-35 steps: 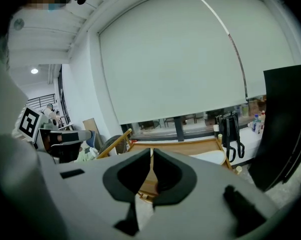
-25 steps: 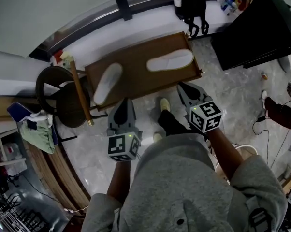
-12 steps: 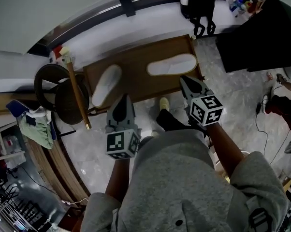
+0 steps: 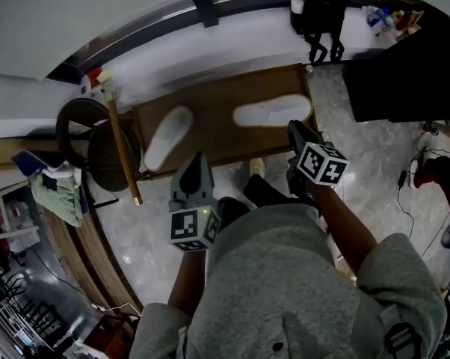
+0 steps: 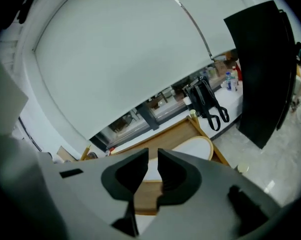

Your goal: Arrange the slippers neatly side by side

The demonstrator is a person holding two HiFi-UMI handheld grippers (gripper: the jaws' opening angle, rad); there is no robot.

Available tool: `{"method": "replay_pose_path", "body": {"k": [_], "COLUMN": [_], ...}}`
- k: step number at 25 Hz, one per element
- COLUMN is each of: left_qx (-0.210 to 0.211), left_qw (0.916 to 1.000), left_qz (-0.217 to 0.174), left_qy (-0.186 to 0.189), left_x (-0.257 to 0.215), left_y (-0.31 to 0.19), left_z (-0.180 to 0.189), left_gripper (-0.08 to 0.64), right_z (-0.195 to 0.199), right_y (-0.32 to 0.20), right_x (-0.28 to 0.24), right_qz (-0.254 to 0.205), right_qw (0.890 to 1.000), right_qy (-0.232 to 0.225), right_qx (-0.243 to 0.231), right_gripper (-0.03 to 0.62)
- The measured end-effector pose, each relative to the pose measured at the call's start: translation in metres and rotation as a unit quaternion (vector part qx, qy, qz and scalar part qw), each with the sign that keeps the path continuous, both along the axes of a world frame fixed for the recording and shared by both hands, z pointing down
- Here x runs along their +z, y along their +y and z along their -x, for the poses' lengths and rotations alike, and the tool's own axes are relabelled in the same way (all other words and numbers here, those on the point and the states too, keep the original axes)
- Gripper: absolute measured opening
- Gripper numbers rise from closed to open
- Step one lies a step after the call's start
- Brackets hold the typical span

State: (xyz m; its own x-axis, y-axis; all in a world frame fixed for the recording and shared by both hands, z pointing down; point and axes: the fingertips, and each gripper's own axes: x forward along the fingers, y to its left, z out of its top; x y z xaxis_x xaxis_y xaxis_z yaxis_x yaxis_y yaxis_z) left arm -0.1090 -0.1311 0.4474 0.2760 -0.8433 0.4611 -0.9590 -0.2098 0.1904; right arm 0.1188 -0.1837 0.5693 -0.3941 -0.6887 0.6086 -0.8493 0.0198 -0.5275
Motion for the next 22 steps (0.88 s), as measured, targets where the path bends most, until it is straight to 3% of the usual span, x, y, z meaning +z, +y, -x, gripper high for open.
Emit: {"method": "replay_pose_path", "body": {"k": [4,18,22], "left_qx": [-0.002,0.001,-0.002], "left_qw": [1.0,0.9988,0.9983], "left_qz": [0.005,0.026,0.031], "left_qy": [-0.008,-0.043,-0.05], "left_x": [0.004,0.005,0.007], "left_y": [-0.004,-0.012,-0.014], "left_z": [-0.001,0.001,-0.001], "left_gripper": [0.015,0.015,0.015], "right_z": [0.001,0.01,0.011], "right_y": [-0.008,-0.029,-0.035], "right_x": [0.017,0.097,0.105], "right_qz": [0.026,0.108,0.106], "right_qw": [0.999,0.987,0.984], "right_qy": [-0.023,-0.027,-0.028], "right_qx": [0.023,0.114,0.138], "right_gripper": [0.082,0.134,0.14]}}
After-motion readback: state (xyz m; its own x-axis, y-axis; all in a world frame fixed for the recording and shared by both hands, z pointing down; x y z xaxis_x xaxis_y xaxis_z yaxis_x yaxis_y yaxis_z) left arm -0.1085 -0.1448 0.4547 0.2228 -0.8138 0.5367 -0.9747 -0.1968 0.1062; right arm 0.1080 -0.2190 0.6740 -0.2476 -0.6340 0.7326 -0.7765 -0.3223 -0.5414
